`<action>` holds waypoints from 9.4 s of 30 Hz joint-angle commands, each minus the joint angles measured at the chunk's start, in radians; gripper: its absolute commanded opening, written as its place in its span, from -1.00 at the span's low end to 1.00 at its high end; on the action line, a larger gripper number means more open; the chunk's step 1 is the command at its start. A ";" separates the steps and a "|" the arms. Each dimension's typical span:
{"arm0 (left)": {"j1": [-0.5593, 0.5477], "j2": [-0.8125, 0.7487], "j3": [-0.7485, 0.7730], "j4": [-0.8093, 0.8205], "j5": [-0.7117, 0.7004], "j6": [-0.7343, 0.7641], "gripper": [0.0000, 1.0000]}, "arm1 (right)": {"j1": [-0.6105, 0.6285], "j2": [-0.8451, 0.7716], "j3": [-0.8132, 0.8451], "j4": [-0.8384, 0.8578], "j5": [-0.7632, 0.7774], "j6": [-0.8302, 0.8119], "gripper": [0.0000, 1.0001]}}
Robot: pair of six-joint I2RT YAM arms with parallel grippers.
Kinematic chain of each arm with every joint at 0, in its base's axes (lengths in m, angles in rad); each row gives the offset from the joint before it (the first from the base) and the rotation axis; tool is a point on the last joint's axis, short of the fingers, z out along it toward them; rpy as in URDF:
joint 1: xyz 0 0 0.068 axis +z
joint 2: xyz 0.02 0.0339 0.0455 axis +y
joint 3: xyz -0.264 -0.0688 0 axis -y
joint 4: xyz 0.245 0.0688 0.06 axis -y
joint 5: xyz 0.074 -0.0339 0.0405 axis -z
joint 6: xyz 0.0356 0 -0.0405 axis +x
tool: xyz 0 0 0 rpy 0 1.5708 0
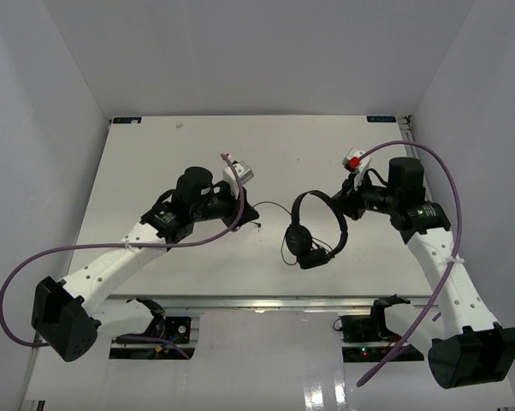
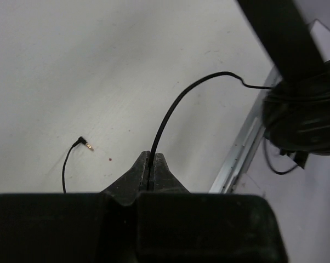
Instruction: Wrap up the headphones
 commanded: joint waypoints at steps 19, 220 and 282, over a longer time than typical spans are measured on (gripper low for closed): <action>-0.006 0.109 0.038 0.325 0.419 -0.796 -0.99 | 0.373 0.051 -0.122 0.487 1.003 0.284 -0.85; -0.609 0.641 -0.372 1.557 -0.979 0.034 0.16 | 0.157 0.036 0.156 0.186 0.376 0.614 -0.85; -0.535 0.715 -0.351 1.778 -0.654 0.007 -0.04 | 0.157 0.035 0.134 0.181 0.333 0.609 -0.85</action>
